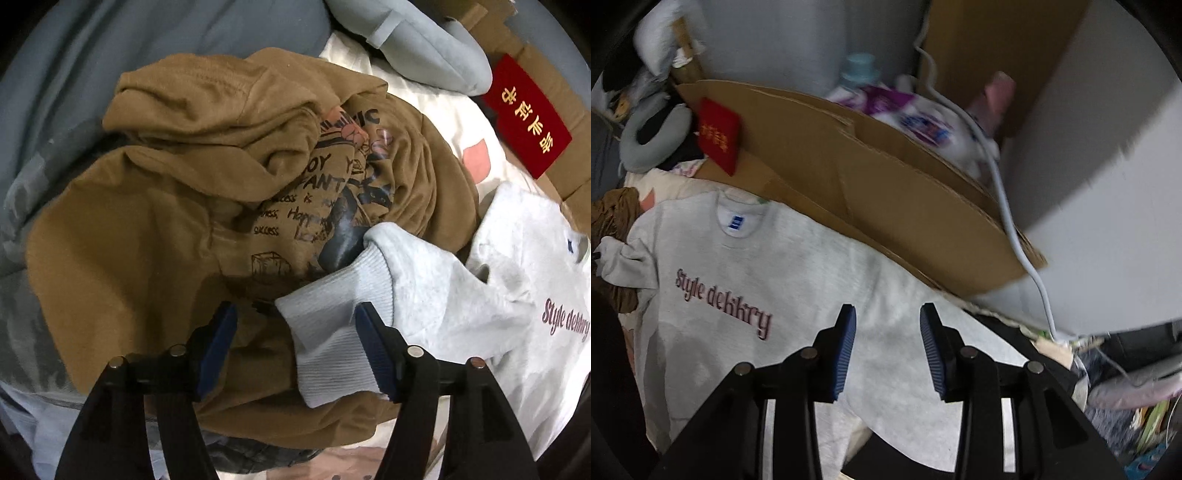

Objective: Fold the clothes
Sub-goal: 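Grasp the other grey sleeve cuff with the left gripper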

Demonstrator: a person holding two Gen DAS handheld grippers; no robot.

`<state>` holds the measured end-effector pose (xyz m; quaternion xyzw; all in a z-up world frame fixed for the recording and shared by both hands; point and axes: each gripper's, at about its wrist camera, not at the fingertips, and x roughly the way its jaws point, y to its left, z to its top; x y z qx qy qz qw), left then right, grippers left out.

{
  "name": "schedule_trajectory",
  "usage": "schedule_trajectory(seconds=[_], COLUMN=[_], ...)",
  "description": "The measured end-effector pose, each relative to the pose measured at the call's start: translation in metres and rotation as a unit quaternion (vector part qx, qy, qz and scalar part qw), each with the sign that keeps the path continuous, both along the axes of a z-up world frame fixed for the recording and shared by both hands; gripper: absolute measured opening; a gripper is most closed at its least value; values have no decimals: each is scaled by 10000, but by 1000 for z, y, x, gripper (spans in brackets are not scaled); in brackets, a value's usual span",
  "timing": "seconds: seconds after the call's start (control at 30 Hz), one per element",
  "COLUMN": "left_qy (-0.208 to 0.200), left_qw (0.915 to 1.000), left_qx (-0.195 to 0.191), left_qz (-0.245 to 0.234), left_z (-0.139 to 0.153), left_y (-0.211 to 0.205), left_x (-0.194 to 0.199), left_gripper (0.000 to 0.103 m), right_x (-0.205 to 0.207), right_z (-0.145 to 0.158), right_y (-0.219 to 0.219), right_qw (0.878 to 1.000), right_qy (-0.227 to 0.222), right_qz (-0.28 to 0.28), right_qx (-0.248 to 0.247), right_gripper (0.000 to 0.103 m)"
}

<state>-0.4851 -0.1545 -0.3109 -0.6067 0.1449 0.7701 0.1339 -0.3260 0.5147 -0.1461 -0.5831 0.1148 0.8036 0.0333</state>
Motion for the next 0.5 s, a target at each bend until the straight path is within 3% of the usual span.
schedule_trajectory(seconds=[0.13,0.17,0.2,0.27,0.37,0.5], left_qy=[49,63,64,38,33,74], left_qw=[9995,9993,9991,9990,9987,9981], left_qx=[297,363,404,388,376,374], left_qz=[-23,-62,-110,-231,-351,-476], left_z=[1,2,3,4,10,28], left_y=[-1,1,2,8,10,13], left_x=[1,2,3,5,7,10], left_gripper=[67,62,48,37,8,6], right_x=[-18,-23,-27,-33,-42,-53], right_z=[16,19,22,25,30,32], right_y=[-19,-23,-29,-42,-61,-76], right_qw=[9996,9993,9991,9986,9976,9969], right_qy=[135,169,194,225,270,251], right_qz=[251,314,370,465,607,637], right_qx=[-48,-60,-77,-125,-195,-382], right_gripper=[34,34,34,34,34,34])
